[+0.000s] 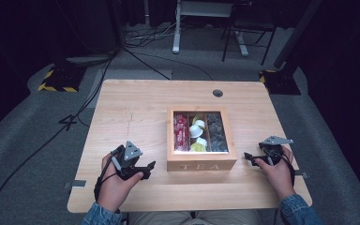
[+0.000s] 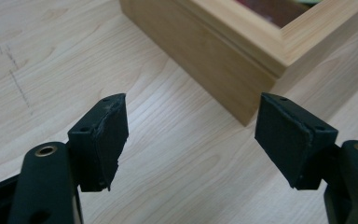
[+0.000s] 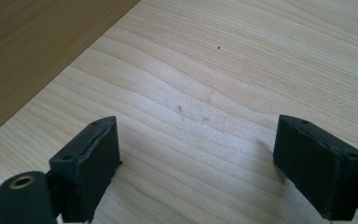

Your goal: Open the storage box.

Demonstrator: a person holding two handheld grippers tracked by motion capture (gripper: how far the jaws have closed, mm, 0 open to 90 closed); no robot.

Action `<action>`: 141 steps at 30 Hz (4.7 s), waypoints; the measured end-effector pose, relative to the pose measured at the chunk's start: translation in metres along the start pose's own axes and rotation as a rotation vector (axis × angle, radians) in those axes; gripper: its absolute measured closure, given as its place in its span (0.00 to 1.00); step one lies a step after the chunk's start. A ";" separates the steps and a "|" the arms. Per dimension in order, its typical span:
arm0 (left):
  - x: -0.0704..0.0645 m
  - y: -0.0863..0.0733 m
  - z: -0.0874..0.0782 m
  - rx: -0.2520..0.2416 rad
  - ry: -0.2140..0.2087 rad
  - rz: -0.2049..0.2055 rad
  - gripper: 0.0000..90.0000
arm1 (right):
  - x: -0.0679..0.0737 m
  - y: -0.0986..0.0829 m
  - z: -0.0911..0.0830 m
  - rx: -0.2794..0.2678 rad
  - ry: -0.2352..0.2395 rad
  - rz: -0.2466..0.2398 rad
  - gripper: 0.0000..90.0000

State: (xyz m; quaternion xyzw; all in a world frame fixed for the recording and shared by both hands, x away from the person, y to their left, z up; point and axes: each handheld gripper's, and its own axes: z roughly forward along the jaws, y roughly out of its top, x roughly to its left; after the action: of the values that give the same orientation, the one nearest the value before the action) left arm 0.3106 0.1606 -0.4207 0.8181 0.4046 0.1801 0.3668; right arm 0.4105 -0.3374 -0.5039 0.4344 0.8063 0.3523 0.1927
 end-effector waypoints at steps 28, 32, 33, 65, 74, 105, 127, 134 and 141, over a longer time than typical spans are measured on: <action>-0.037 -0.008 0.039 -0.111 -0.112 -0.028 0.42 | 0.000 0.000 0.000 0.001 -0.001 0.000 0.16; -0.037 -0.010 0.043 -0.107 -0.098 0.004 0.55 | 0.000 0.000 0.000 0.001 -0.001 0.000 0.16; -0.037 -0.010 0.043 -0.101 -0.103 0.003 0.60 | 0.000 0.000 0.000 0.001 -0.001 0.001 0.16; -0.033 -0.004 0.037 -0.109 -0.112 0.051 0.87 | 0.014 0.018 -0.037 -0.054 0.134 -0.056 0.25; -0.033 0.001 0.034 -0.116 -0.113 0.055 0.86 | 0.058 0.038 -0.060 -0.095 0.255 -0.218 0.23; -0.028 0.006 0.031 -0.193 -0.097 0.066 0.72 | 0.077 0.058 -0.055 -0.178 0.188 -0.319 0.31; 0.006 -0.023 0.019 -0.144 0.015 -0.035 0.66 | 0.060 0.116 -0.073 -0.305 0.230 -0.341 0.37; 0.016 -0.033 0.017 -0.129 0.039 -0.059 0.65 | 0.055 0.133 -0.078 -0.321 0.235 -0.360 0.41; 0.024 -0.038 0.017 -0.122 0.052 -0.083 0.65 | 0.047 0.147 -0.077 -0.339 0.267 -0.341 0.43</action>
State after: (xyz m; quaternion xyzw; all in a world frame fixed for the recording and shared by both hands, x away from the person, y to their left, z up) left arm 0.3152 0.1870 -0.4600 0.7717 0.4359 0.2104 0.4125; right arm 0.4198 -0.2737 -0.3440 0.2038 0.8154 0.4989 0.2114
